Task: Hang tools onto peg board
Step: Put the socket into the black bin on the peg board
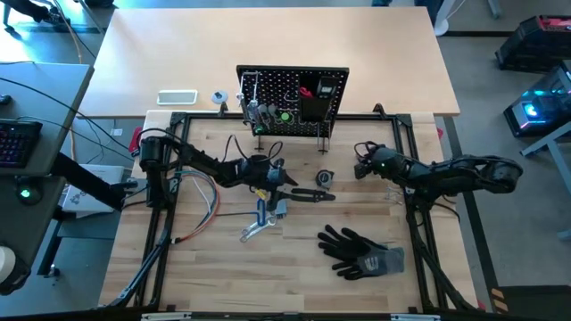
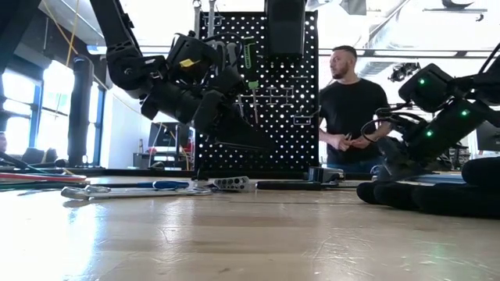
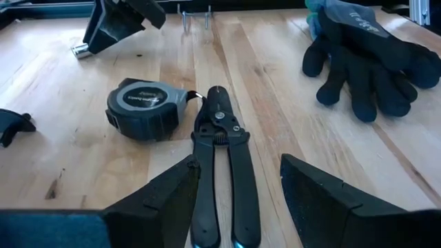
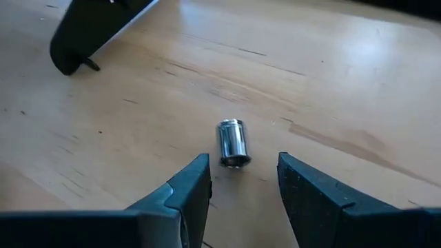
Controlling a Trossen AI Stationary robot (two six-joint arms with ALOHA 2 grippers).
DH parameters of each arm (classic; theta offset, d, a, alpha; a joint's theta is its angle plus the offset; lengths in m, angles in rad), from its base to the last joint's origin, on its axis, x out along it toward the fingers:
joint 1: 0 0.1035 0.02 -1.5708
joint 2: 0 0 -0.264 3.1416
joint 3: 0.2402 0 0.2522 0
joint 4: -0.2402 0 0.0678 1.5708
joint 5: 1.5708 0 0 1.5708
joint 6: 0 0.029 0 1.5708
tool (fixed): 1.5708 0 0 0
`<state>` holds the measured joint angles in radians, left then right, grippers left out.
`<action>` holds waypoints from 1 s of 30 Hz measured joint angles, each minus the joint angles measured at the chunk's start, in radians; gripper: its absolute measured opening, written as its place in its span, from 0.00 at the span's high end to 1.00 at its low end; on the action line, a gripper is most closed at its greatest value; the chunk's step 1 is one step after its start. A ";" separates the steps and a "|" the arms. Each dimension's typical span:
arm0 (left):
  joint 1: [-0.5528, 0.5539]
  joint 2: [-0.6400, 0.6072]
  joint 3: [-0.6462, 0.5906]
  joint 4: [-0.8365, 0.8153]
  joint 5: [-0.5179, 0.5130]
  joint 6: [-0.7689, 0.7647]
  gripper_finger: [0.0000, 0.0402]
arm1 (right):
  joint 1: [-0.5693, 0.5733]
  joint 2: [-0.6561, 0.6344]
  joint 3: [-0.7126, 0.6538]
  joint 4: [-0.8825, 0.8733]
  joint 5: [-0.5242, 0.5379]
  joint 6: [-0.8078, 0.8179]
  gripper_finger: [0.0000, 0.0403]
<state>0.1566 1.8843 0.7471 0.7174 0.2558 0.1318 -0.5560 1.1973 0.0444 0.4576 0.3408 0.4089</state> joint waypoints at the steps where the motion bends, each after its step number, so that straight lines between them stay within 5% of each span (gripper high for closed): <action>1: 0.000 0.000 0.000 0.001 -0.001 0.000 0.51 | 0.000 0.000 0.000 0.004 0.000 -0.006 0.60; 21: 0.000 0.000 0.000 0.012 -0.003 -0.008 0.51 | 0.000 0.011 0.001 0.068 -0.057 -0.171 0.60; 30: 0.000 0.000 0.000 0.030 -0.012 -0.016 0.51 | 0.000 0.195 0.036 0.158 -0.060 -0.204 0.60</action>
<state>0.1564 1.8843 0.7471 0.7477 0.2434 0.1161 -0.5556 1.3924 0.0807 0.6152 0.2808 0.2045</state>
